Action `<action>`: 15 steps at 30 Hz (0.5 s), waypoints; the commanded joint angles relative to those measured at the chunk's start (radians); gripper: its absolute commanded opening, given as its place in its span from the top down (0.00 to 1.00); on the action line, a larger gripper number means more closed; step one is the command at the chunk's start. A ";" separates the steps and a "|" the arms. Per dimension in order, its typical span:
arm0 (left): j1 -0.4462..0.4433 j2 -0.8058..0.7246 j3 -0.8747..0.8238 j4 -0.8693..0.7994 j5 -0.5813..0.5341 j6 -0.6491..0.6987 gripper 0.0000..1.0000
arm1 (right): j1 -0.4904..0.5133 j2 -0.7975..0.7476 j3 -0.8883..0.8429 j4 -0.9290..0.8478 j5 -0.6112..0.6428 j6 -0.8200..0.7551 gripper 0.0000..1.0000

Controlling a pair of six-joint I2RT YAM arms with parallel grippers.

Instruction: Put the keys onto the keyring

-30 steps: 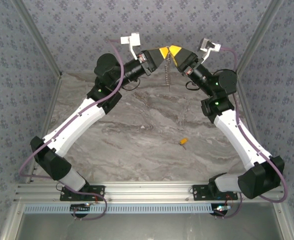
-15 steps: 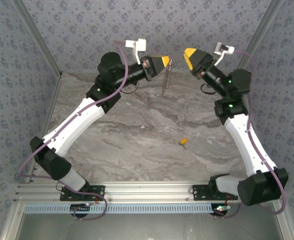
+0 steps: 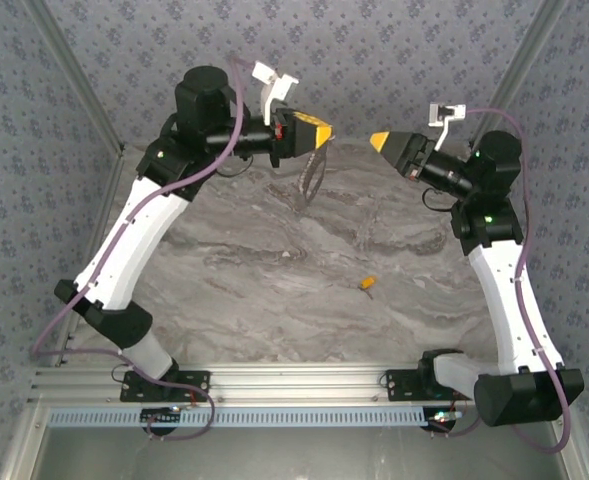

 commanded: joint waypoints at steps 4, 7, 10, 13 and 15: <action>0.005 0.131 0.210 -0.288 0.147 0.124 1.00 | 0.042 0.007 0.064 0.011 -0.105 -0.053 0.43; 0.006 0.153 0.244 -0.300 0.147 0.128 1.00 | 0.061 0.009 0.075 0.013 -0.101 -0.053 0.44; 0.006 0.163 0.253 -0.300 0.149 0.129 1.00 | 0.067 0.009 0.077 0.020 -0.095 -0.049 0.45; 0.006 0.171 0.259 -0.299 0.153 0.125 1.00 | 0.073 0.016 0.078 0.027 -0.097 -0.047 0.45; 0.006 0.176 0.261 -0.300 0.154 0.123 1.00 | 0.081 0.023 0.077 0.031 -0.096 -0.047 0.46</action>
